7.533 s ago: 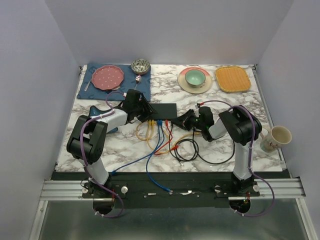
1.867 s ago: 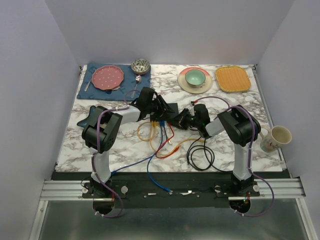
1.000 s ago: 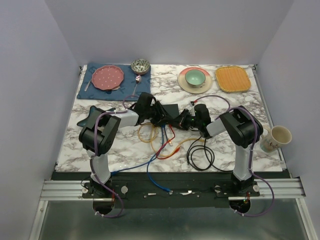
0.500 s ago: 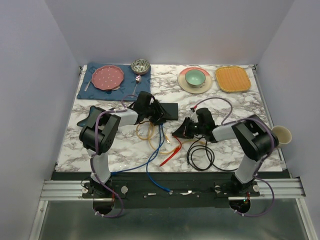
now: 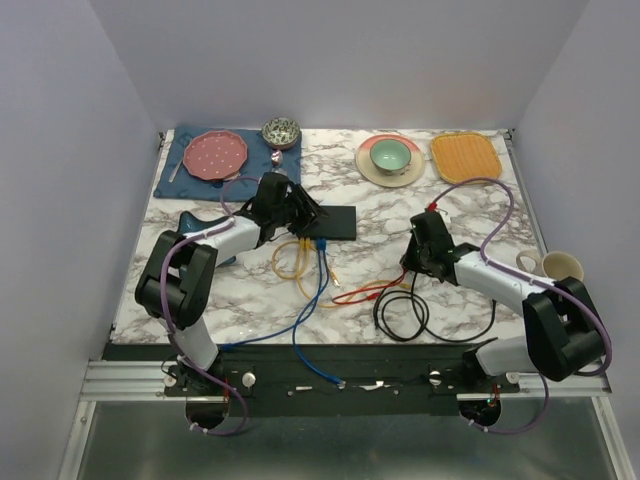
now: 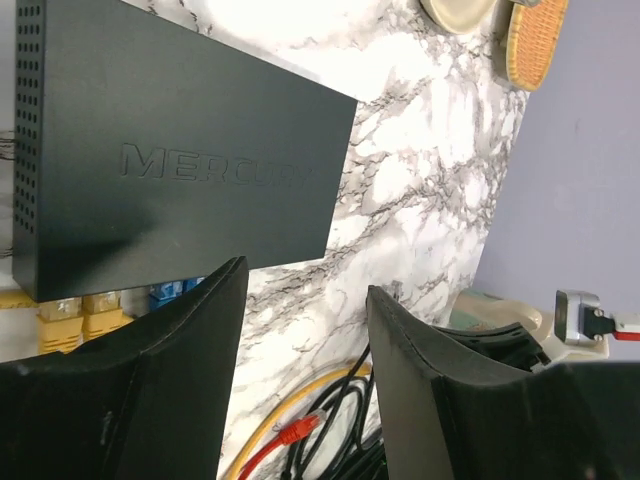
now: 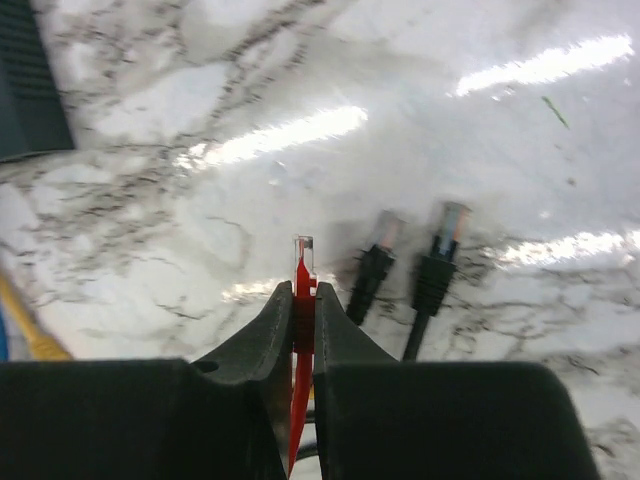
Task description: Pull the plug from the switch port
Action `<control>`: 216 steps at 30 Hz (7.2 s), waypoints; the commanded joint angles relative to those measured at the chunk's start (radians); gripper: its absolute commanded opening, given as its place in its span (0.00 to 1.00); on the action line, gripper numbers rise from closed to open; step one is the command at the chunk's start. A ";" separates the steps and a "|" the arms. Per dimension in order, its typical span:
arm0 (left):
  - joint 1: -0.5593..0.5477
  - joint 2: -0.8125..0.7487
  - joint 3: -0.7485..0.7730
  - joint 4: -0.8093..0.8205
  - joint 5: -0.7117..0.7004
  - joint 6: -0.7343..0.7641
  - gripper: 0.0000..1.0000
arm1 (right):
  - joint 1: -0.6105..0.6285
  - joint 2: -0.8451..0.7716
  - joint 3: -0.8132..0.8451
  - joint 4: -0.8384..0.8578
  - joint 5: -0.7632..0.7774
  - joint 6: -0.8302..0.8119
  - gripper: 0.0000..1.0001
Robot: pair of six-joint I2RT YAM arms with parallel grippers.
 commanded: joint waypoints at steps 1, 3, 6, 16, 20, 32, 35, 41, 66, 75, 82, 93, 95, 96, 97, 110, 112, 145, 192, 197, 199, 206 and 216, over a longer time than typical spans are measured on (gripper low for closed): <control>0.010 -0.059 -0.029 -0.049 -0.046 0.035 0.61 | -0.001 0.017 0.045 -0.182 0.112 -0.002 0.09; 0.014 -0.076 -0.029 -0.091 -0.075 0.051 0.61 | -0.001 -0.009 0.054 -0.202 0.112 0.010 0.35; 0.025 -0.105 -0.030 -0.129 -0.105 0.058 0.62 | 0.001 -0.098 0.064 -0.206 0.136 0.016 0.56; 0.063 -0.171 -0.117 -0.067 -0.112 0.032 0.78 | 0.001 -0.141 0.145 0.098 -0.196 -0.027 0.62; 0.079 -0.208 -0.223 0.047 -0.080 -0.001 0.95 | 0.006 0.093 0.250 0.239 -0.397 -0.011 0.51; 0.108 -0.197 -0.362 0.219 -0.065 -0.078 0.96 | 0.013 0.531 0.597 0.290 -0.556 0.013 0.38; 0.108 -0.161 -0.343 0.204 -0.053 -0.084 0.94 | 0.013 0.630 0.706 0.224 -0.545 -0.002 0.38; 0.108 -0.087 -0.320 0.214 0.004 -0.080 0.91 | 0.015 0.729 0.772 0.203 -0.589 0.022 0.41; -0.068 0.031 -0.214 0.366 0.145 -0.046 0.36 | 0.010 0.491 0.372 0.273 -0.474 0.049 0.43; -0.059 0.022 -0.165 0.354 0.145 -0.025 0.31 | -0.060 0.358 0.238 0.265 -0.295 0.117 0.43; 0.000 0.022 -0.165 0.317 0.131 -0.028 0.28 | -0.146 0.365 0.249 0.215 -0.272 0.154 0.47; 0.056 0.042 -0.179 0.280 0.133 -0.043 0.26 | -0.151 0.511 0.399 0.120 -0.223 0.130 0.49; 0.056 0.040 -0.185 0.271 0.138 -0.044 0.26 | -0.151 0.538 0.421 0.107 -0.239 0.131 0.49; 0.056 0.037 -0.190 0.266 0.138 -0.043 0.27 | -0.152 0.543 0.426 0.106 -0.249 0.131 0.49; 0.056 0.033 -0.197 0.263 0.138 -0.041 0.27 | -0.151 0.542 0.421 0.107 -0.267 0.130 0.49; 0.054 0.010 -0.266 0.214 0.090 -0.049 0.32 | -0.033 0.358 0.137 0.198 -0.385 0.127 0.44; 0.054 0.004 -0.272 0.216 0.090 -0.055 0.33 | -0.008 0.319 0.120 0.183 -0.365 0.104 0.47; 0.083 -0.151 -0.309 0.095 0.029 -0.020 0.41 | 0.291 0.364 0.168 -0.049 -0.479 -0.152 0.01; 0.050 0.027 -0.435 0.650 0.102 -0.207 0.51 | 0.096 0.560 0.677 0.100 -0.477 -0.021 0.22; 0.048 0.068 -0.420 0.707 0.093 -0.233 0.51 | 0.067 0.626 0.653 0.164 -0.542 0.027 0.22; 0.045 0.080 -0.400 0.701 0.085 -0.225 0.51 | 0.062 0.640 0.648 0.164 -0.549 0.032 0.22; 0.030 0.105 -0.409 0.668 0.047 -0.195 0.50 | 0.052 0.686 0.636 0.195 -0.575 0.052 0.21; -0.021 0.102 -0.412 0.625 -0.100 -0.065 0.44 | 0.041 0.730 0.633 0.212 -0.603 0.098 0.19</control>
